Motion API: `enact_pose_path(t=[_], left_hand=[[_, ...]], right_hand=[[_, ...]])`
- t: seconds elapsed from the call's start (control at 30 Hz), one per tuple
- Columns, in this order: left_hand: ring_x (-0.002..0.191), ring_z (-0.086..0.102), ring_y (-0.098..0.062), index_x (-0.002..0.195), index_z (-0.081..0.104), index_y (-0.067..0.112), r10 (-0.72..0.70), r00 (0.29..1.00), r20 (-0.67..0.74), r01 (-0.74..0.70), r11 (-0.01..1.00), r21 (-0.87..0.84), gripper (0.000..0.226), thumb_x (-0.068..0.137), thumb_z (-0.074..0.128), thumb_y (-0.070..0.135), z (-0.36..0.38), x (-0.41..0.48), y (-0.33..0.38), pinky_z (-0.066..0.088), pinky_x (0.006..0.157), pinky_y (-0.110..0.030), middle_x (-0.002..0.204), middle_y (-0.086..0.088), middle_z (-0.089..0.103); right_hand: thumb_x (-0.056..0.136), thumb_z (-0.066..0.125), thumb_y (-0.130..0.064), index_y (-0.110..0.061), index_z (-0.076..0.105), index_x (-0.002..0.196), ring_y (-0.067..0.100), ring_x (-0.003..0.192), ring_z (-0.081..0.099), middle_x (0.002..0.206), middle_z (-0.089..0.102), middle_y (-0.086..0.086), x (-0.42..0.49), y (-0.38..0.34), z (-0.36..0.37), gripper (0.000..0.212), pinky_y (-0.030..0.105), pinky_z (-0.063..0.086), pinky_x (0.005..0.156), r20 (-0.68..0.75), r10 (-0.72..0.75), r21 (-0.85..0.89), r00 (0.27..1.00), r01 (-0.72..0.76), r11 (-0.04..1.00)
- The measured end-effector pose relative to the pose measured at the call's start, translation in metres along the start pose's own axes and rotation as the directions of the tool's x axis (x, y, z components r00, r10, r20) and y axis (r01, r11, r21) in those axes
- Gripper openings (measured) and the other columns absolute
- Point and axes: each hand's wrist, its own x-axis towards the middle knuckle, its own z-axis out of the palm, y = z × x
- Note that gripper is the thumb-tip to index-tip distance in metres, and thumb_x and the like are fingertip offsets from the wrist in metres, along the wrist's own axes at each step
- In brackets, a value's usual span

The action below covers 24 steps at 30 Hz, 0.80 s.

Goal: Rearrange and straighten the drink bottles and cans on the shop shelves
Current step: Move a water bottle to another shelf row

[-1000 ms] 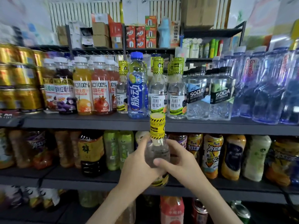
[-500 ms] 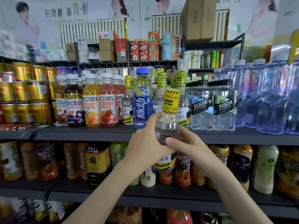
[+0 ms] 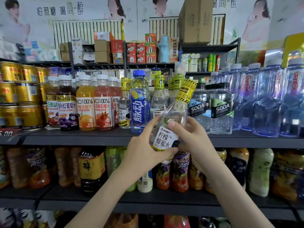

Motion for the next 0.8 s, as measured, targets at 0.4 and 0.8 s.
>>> enact_pose_path(t=[0.4, 0.8], left_hand=[[0.101, 0.056, 0.011, 0.132, 0.045, 0.043, 0.007, 0.99, -0.142, -0.017, 0.997, -0.07, 0.05, 0.084, 0.062, 0.047, -0.033, 0.029, 0.0, 0.042, 0.078, -0.004, 0.122, 0.018, 0.057], [0.103, 0.062, -0.025, 0.147, -0.021, 0.036, -0.12, 0.971, -0.208, 0.168, 0.958, 0.231, 0.112, 0.083, 0.071, 0.036, -0.023, 0.094, -0.045, 0.043, 0.081, -0.028, 0.126, -0.004, 0.062]], right_hand=[[0.069, 0.079, -0.033, -0.06, 0.04, 0.126, 0.043, 0.096, 0.062, 0.103, 0.068, 0.007, 0.003, 0.002, -0.005, 0.075, 0.053, 0.055, 0.085, -0.065, -0.254, -0.09, 0.965, 0.248, 0.964], [0.077, 0.076, -0.012, -0.051, 0.037, 0.13, -0.002, 0.078, 0.067, 0.101, 0.064, -0.007, 0.013, 0.004, -0.005, 0.077, 0.012, 0.051, 0.061, -0.137, -0.326, -0.164, 0.935, 0.303, 0.939]])
